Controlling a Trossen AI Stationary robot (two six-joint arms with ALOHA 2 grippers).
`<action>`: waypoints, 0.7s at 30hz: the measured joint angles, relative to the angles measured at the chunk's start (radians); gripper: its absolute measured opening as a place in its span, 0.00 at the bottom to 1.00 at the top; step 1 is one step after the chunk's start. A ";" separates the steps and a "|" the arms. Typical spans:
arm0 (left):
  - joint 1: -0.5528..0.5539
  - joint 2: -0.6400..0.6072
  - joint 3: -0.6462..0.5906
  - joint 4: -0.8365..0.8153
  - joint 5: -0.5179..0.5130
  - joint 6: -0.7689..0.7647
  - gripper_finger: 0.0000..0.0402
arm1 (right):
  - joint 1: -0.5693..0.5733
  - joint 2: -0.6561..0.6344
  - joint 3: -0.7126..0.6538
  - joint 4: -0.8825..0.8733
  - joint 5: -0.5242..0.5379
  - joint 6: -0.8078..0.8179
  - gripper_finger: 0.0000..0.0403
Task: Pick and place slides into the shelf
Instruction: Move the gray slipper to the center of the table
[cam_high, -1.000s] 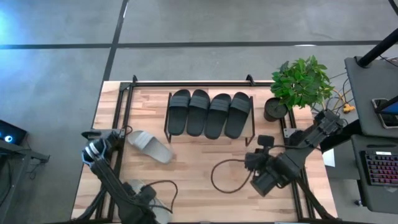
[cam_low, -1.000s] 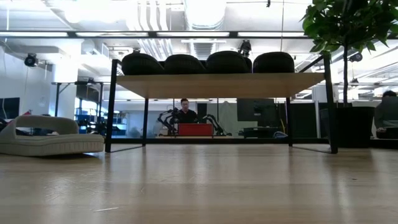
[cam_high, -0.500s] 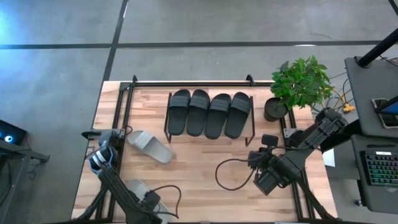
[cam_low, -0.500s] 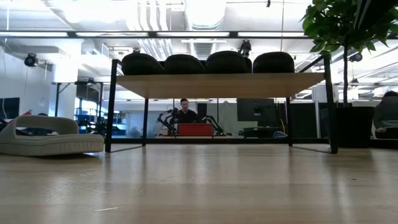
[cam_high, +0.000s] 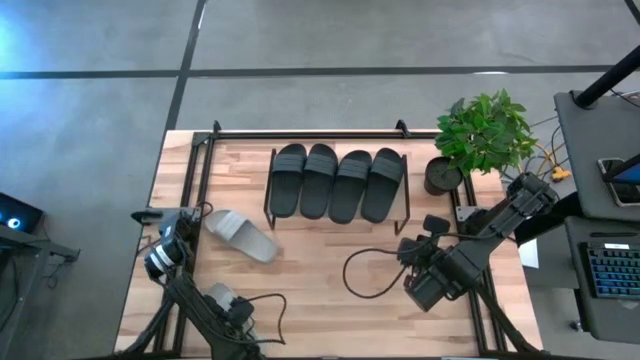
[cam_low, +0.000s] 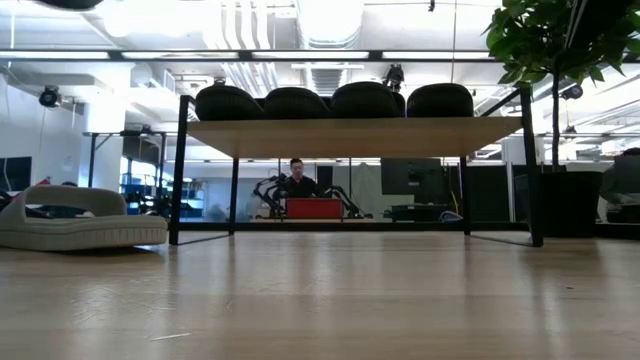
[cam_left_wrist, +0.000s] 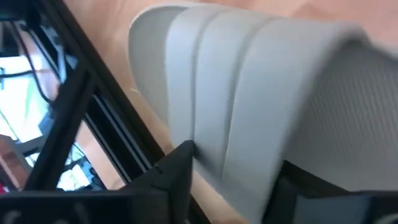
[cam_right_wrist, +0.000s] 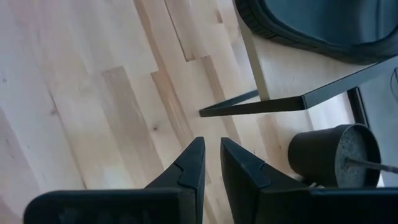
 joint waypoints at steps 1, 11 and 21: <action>0.000 -0.001 -0.008 -0.001 -0.005 0.002 0.26 | 0.000 0.000 0.000 0.000 0.000 0.004 0.11; -0.002 -0.006 0.077 0.001 -0.218 0.143 0.01 | -0.002 0.000 0.001 -0.009 -0.057 -0.017 0.11; 0.057 -0.009 0.166 0.009 -0.797 0.604 0.00 | -0.002 0.000 -0.001 -0.009 -0.055 -0.026 0.11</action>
